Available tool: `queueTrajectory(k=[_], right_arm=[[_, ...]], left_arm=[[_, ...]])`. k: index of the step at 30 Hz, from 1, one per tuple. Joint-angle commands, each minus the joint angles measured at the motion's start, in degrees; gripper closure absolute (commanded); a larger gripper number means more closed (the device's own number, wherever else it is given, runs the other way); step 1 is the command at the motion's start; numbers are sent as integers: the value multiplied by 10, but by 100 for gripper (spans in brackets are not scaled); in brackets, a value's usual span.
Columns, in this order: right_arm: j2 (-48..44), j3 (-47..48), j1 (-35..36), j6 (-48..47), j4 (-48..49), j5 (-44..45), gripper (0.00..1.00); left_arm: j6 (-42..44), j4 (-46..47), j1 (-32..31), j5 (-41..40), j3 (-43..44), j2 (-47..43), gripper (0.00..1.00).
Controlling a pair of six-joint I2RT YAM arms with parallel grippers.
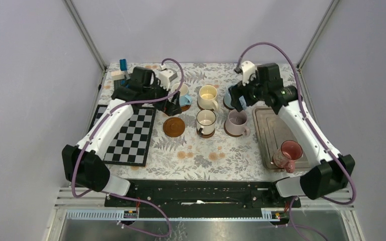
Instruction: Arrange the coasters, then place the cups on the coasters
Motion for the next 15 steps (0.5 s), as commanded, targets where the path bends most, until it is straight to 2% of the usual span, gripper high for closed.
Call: queueTrajectory(k=[1, 3, 5, 8, 12, 15], right_arm=[[-85, -109, 2, 225, 69, -17, 0], [-101, -145, 2, 292, 77, 14, 8], [-100, -155, 2, 329, 73, 12, 10], [-97, -170, 19, 377, 91, -22, 12], [-70, -152, 133, 413, 93, 96, 9], [-29, -143, 207, 450, 106, 171, 6]], left_arm=[[-24, 49, -38, -34, 6, 5, 1], [-42, 80, -87, -97, -16, -6, 1], [-69, 95, -125, -180, -26, -5, 1], [-132, 126, -135, -236, -49, -7, 1], [-203, 171, -141, -328, -76, -23, 1], [-256, 183, -99, -355, -72, -38, 1]])
